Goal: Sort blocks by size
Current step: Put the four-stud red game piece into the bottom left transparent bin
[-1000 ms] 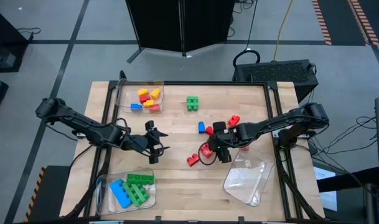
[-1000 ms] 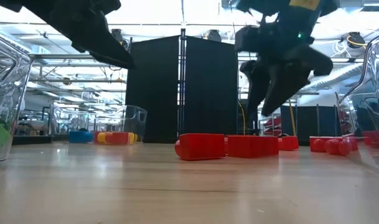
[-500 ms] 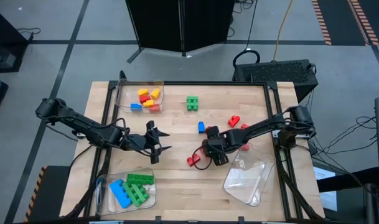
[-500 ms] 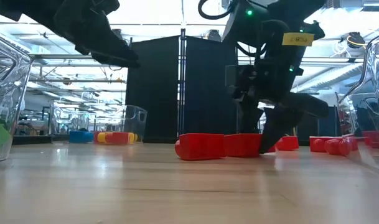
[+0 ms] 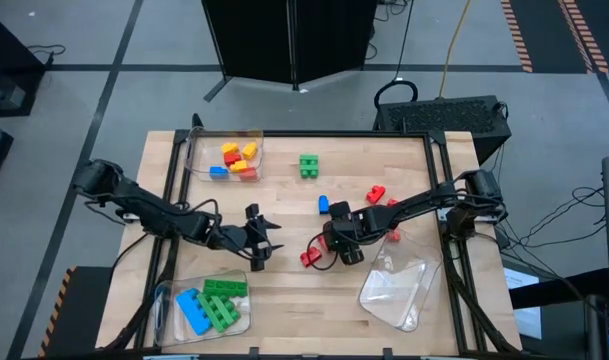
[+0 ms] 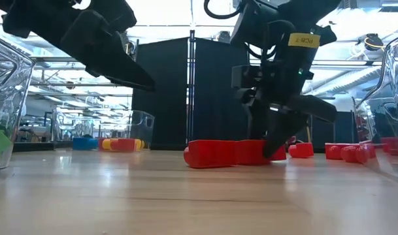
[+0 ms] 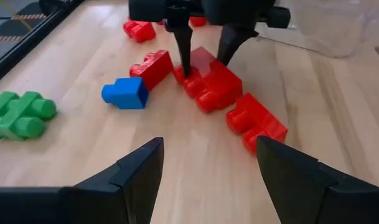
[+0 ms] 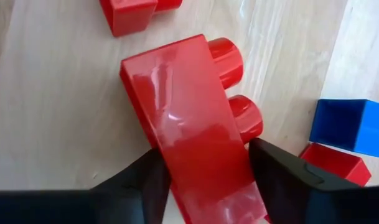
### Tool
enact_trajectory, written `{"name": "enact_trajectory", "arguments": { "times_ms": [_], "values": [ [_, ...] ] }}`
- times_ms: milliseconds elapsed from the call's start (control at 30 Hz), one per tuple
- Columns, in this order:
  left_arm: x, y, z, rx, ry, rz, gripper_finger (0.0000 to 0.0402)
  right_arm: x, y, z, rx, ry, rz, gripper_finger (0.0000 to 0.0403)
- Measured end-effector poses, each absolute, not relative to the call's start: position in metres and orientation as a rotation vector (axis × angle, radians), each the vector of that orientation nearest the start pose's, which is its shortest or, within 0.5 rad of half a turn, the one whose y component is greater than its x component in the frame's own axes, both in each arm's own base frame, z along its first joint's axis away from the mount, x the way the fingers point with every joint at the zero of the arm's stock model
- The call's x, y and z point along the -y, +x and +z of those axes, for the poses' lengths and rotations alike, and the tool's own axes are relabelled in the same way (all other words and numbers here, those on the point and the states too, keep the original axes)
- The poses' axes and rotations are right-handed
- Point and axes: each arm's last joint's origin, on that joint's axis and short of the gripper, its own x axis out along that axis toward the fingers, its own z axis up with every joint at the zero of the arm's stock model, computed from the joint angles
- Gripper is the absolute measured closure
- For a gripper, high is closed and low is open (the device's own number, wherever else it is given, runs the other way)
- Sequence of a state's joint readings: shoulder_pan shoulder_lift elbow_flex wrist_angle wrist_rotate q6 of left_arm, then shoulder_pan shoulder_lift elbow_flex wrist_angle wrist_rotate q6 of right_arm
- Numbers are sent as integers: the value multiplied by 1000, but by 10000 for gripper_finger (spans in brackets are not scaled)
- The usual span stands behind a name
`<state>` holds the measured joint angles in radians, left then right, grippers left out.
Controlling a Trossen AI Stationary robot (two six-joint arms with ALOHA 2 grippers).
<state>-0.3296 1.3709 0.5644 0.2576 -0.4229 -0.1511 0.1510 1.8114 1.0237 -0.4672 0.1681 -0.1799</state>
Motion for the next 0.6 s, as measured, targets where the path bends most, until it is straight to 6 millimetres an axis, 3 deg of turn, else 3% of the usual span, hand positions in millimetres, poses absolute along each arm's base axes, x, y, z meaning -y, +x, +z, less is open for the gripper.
{"name": "enact_trajectory", "arguments": {
  "times_ms": [233, 467, 600],
  "values": [
    [77, 254, 176, -470, 43, 119, 146, -44, 326, 139, -1226, -383, 77, 268],
    [77, 255, 179, -445, 33, 117, 146, -44, 324, 155, -1191, -343, 51, 261],
    [78, 256, 181, -425, 26, 115, 146, -44, 325, 177, -1110, -313, 44, 269]
  ]
}}
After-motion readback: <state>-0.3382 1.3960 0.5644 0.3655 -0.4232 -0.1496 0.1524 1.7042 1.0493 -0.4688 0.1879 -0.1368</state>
